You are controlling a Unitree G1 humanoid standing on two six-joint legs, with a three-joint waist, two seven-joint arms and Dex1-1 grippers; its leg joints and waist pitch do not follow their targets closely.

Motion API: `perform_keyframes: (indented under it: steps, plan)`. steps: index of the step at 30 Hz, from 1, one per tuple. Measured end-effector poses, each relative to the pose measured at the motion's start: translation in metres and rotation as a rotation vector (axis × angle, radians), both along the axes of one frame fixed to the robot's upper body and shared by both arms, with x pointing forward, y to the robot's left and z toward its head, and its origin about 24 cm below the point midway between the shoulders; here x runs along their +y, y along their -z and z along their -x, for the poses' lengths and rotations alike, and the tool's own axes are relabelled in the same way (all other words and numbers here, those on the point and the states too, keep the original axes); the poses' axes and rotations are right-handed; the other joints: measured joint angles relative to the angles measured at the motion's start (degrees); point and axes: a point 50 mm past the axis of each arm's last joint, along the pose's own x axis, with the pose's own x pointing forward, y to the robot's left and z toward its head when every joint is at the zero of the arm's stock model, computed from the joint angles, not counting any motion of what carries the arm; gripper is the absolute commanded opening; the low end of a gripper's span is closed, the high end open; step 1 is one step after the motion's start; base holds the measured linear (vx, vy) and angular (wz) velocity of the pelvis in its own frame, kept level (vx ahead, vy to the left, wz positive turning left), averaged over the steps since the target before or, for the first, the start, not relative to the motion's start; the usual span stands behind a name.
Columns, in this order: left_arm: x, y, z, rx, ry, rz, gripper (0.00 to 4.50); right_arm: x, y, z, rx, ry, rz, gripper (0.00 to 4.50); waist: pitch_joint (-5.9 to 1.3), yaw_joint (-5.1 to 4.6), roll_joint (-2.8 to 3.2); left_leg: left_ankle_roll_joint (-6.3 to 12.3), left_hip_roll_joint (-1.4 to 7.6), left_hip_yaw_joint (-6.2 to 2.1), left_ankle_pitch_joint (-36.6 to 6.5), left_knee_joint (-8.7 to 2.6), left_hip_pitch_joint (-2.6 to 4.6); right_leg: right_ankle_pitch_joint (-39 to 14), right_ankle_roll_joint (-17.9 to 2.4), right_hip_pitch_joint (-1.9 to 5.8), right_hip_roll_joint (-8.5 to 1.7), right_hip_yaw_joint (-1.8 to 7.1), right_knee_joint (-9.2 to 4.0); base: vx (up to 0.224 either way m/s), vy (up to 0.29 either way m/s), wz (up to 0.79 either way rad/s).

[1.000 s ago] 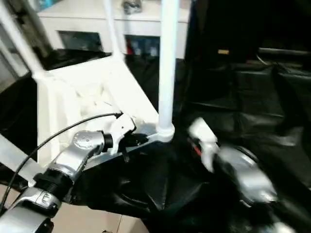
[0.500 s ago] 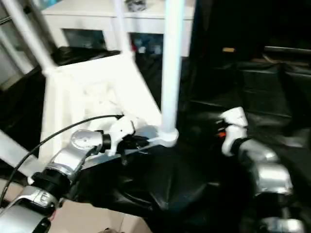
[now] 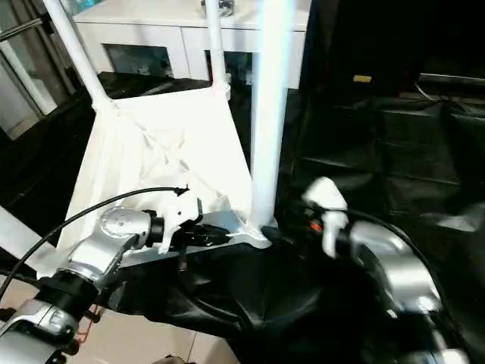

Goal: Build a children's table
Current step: Rotate leg to tighten

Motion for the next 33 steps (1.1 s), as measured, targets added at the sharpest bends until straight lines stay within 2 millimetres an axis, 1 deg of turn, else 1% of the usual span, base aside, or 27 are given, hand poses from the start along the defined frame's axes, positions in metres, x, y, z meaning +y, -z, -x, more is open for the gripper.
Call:
perform_keyframes:
  steps: [4, 6, 9, 11, 14, 15, 18, 21, 27, 29, 31, 32, 33]
  plan:
    - [0.001, -0.001, 0.001, 0.000, 0.006, 0.000, 0.00, 0.011, 0.005, -0.002, 0.008, -0.047, 0.011, 3.99, 0.04, 0.06, -0.13, 0.02, 0.00, 0.00, 0.0, 0.00, -0.09, 0.0, 0.0, -0.06, 0.00, -0.01, -0.01, 0.000, 0.000, 0.00]
    - [0.001, -0.001, 0.001, 0.000, 0.006, -0.001, 0.00, 0.014, 0.009, -0.002, 0.018, -0.067, 0.022, 3.73, 0.05, 0.04, -0.19, 0.03, 0.00, 0.00, 0.0, 0.05, -0.18, 0.0, 0.0, -0.13, 0.00, 0.00, 0.03, 0.000, 0.000, 0.00]
    - [0.002, -0.002, 0.002, 0.001, 0.002, -0.004, 0.00, 0.017, 0.010, -0.004, 0.023, -0.091, 0.039, 3.62, 0.10, -0.02, -0.38, 0.03, 0.02, -0.01, 0.0, 0.20, -0.30, 0.0, 0.0, -0.22, 0.00, 0.00, 0.19, 0.000, 0.000, 0.00]
    - [0.003, -0.002, 0.002, 0.002, -0.001, -0.007, 0.00, 0.019, 0.009, -0.006, 0.018, -0.100, 0.040, 3.30, 0.07, -0.04, -0.57, 0.03, 0.03, -0.03, 0.0, 0.24, -0.30, 0.0, 0.0, -0.22, 0.00, 0.00, 0.22, 0.000, 0.000, 0.00]
    - [0.004, -0.002, 0.003, 0.000, -0.004, -0.008, 0.00, 0.021, 0.011, -0.006, 0.016, -0.111, 0.036, 3.04, 0.08, -0.06, -0.72, 0.04, 0.03, -0.03, 0.0, 0.28, -0.31, 0.0, 0.0, -0.22, 0.00, 0.01, 0.24, 0.000, 0.000, 0.00]
    - [0.004, -0.002, 0.003, 0.001, -0.006, -0.008, 0.00, 0.021, 0.011, -0.006, 0.016, -0.112, 0.035, 3.04, 0.07, -0.08, -0.73, 0.05, 0.02, -0.02, 0.0, 0.29, -0.31, 0.0, 0.0, -0.22, 0.00, 0.01, 0.24, 0.000, 0.000, 0.00]
    - [0.005, -0.001, 0.004, 0.002, -0.009, -0.010, 0.00, 0.021, 0.011, -0.006, 0.020, -0.118, 0.031, 2.78, 0.05, -0.12, -0.83, 0.06, 0.03, -0.02, 0.0, 0.31, -0.31, 0.0, 0.0, -0.23, 0.00, 0.01, 0.28, 0.000, 0.000, 0.00]
    - [0.007, -0.001, 0.005, 0.001, -0.013, -0.013, 0.00, 0.023, 0.011, -0.007, 0.025, -0.126, 0.026, 2.72, 0.06, -0.19, -0.98, 0.06, 0.05, -0.02, 0.0, 0.33, -0.30, 0.0, 0.0, -0.23, 0.00, 0.01, 0.34, 0.000, 0.000, 0.00]
    - [0.009, -0.001, 0.007, -0.001, -0.036, -0.019, 0.00, 0.026, 0.014, -0.009, 0.030, -0.124, 0.016, 2.69, 0.10, -0.49, -1.68, 0.05, 0.06, 0.07, 0.0, 0.34, -0.28, 0.0, 0.0, -0.23, 0.00, 0.10, 0.51, 0.000, 0.000, 0.00]
    - [0.009, -0.001, 0.007, -0.004, -0.050, -0.019, 0.00, 0.030, 0.016, -0.010, 0.029, -0.109, 0.011, 2.69, 0.10, -0.81, -2.10, 0.03, 0.07, 0.09, 0.0, 0.34, -0.23, 0.0, 0.0, -0.23, 0.01, 0.13, 0.64, 0.000, 0.000, 0.00]
    - [0.011, 0.000, 0.006, -0.012, -0.082, -0.023, 0.00, 0.036, 0.019, -0.011, 0.025, -0.073, 0.005, 2.69, 0.10, -1.30, -2.48, -0.08, 0.06, 0.10, 0.1, 0.32, -0.03, 0.0, 0.0, -0.17, 0.02, 0.17, 0.75, 0.000, 0.000, 0.00]
    - [0.010, 0.001, 0.005, -0.016, -0.112, -0.022, 0.00, 0.038, 0.022, -0.013, 0.022, -0.032, 0.004, 2.68, 0.12, -1.60, -2.71, -0.24, 0.06, 0.10, 0.1, 0.33, 0.29, 0.0, 0.0, -0.11, 0.02, 0.19, 0.81, 0.000, 0.000, 0.00]
    - [0.010, 0.002, 0.003, -0.017, -0.143, -0.018, 0.00, 0.042, 0.024, -0.014, 0.020, 0.003, 0.001, 2.68, 0.13, -1.78, -2.89, -0.42, 0.06, 0.10, 0.0, 0.31, 0.41, 0.0, 0.0, 0.00, 0.02, 0.20, 0.83, 0.000, 0.000, 0.00]
